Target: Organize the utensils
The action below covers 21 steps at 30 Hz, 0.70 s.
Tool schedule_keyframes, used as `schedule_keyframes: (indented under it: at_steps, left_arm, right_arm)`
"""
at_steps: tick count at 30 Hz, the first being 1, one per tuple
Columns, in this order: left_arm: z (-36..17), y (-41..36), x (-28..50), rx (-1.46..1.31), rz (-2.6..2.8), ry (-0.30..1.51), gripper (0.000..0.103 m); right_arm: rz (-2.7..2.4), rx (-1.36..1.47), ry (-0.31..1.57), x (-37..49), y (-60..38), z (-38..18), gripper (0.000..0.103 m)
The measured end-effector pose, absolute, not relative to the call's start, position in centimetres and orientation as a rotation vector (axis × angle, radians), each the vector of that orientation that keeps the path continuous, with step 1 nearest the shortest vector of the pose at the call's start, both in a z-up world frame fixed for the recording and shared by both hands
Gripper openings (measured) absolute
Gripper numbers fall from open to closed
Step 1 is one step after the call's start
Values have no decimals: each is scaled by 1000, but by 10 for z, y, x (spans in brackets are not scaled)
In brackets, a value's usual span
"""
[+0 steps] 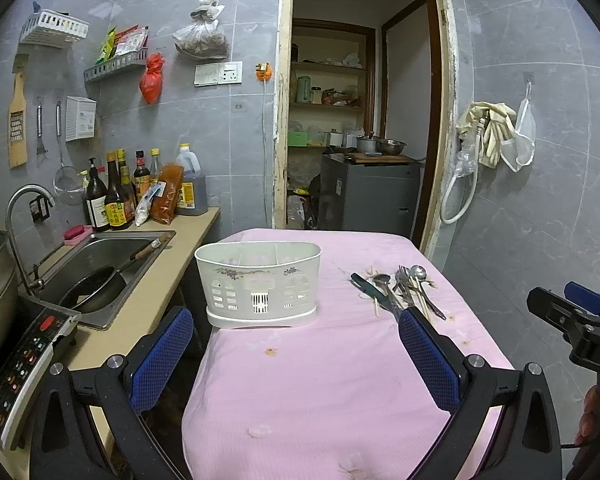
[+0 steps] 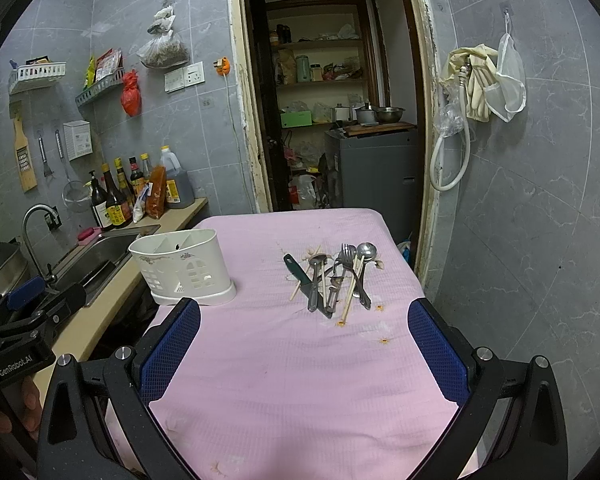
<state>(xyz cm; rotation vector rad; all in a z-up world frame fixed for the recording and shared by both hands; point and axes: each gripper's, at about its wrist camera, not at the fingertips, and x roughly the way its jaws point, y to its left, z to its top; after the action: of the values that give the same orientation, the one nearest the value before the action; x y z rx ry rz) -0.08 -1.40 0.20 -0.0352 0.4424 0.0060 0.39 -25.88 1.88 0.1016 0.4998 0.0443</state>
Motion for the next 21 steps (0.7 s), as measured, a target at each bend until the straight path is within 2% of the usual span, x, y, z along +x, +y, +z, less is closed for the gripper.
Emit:
schedule_keyframes:
  at_steps: [21]
  left_arm:
    - [5, -12, 12, -44, -10, 456, 103]
  right_arm:
    - [33, 107, 510, 5, -256, 19, 102]
